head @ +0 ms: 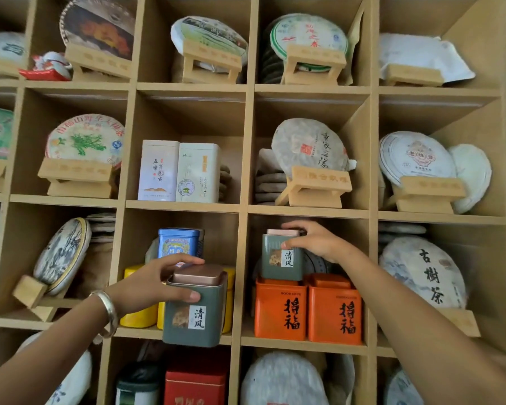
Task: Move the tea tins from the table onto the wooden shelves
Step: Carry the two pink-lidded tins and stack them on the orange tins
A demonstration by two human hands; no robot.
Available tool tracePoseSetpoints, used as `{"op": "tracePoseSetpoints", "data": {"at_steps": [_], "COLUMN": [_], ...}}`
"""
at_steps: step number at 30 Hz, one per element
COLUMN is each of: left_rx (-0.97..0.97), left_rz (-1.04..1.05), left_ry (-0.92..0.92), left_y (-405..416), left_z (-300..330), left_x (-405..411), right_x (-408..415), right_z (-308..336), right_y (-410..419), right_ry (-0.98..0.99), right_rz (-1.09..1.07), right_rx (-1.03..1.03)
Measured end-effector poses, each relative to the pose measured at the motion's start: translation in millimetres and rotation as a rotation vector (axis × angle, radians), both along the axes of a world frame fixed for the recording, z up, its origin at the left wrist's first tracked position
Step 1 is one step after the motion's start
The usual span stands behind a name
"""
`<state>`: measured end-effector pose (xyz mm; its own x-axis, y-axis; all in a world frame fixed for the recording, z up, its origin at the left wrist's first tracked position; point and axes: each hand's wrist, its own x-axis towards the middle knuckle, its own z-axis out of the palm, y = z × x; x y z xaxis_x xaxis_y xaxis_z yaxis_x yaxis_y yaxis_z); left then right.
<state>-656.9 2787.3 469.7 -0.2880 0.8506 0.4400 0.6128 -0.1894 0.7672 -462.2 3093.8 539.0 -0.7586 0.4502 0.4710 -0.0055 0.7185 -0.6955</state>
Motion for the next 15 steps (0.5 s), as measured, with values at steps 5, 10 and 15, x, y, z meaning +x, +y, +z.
{"op": "tracePoseSetpoints", "data": {"at_steps": [5,10,15], "left_rx": [-0.006,-0.003,0.012], "left_rz": [0.005,-0.024,-0.044], "left_ry": [0.008,0.006,0.003], "left_y": [5,9,15], "left_z": [0,2,2], "left_x": [2,8,13], "right_x": [-10,-13,-13], "right_z": [-4,-4,-4], "right_y": [9,16,19], "right_ry": [-0.003,-0.01,-0.018], "right_rz": [0.014,0.038,0.036], "right_rx": [-0.003,-0.002,0.001]}}
